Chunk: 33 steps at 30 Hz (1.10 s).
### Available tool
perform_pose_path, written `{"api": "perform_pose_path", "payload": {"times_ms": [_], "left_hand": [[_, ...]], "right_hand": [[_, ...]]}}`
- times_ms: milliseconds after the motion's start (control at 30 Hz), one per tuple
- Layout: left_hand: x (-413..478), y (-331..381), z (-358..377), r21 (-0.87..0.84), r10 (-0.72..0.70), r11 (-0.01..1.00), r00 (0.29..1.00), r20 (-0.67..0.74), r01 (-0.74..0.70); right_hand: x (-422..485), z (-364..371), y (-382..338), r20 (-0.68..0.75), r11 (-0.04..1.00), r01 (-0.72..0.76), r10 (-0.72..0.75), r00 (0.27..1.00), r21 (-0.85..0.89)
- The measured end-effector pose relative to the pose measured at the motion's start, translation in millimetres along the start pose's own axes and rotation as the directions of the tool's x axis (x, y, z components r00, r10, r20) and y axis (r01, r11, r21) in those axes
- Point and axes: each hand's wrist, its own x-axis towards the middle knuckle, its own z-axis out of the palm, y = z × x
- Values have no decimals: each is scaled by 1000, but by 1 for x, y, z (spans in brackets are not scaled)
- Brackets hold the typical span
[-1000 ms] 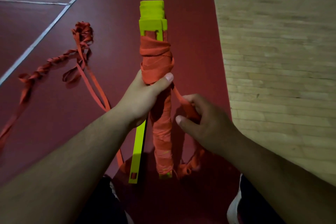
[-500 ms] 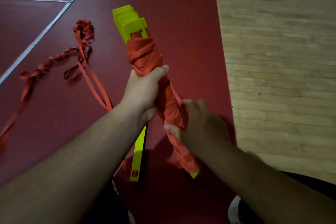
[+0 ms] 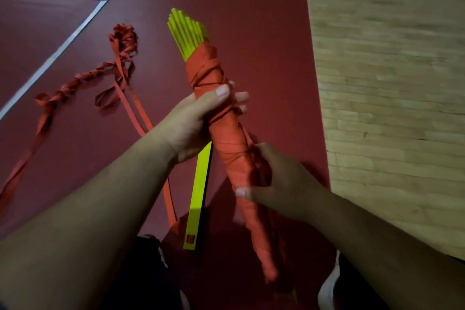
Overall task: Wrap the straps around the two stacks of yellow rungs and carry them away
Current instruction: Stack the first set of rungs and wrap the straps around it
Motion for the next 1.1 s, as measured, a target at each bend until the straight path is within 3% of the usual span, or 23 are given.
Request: {"api": "perform_pose_path", "payload": {"times_ms": [67, 167, 267, 367, 500, 567, 833, 1000, 1100], "left_hand": [[-2, -3, -8, -108, 64, 993, 987, 150, -48], [-8, 1, -4, -53, 143, 989, 967, 209, -135], [-10, 1, -2, 34, 158, 986, 980, 121, -163], [-11, -1, -1, 127, 198, 970, 976, 84, -208], [-10, -5, 4, 268, 211, 941, 977, 9, -205], [-5, -8, 3, 350, 239, 915, 968, -71, -200], [3, -10, 11, 391, 306, 899, 923, -234, -198], [5, -10, 9, 416, 325, 889, 905, -276, -192], [7, -10, 7, 464, 343, 863, 907, -244, -202]], "right_hand": [[-3, 1, 0, 40, 996, 49, -53, 998, 80], [-4, 1, 1, 103, 989, 98, -109, 989, 109], [3, -11, 0, 88, 999, 47, -49, 995, 23], [8, -26, -3, 49, 998, 19, -22, 999, 52], [6, -30, 0, -185, 999, 48, -52, 981, -24], [4, -23, -2, -229, 994, 107, -111, 967, -33], [-1, -8, -3, -63, 971, 201, -211, 975, -132], [-2, -13, -3, 34, 985, 140, -144, 989, 105], [0, -7, 0, 10, 987, 96, -98, 995, 126]]}}
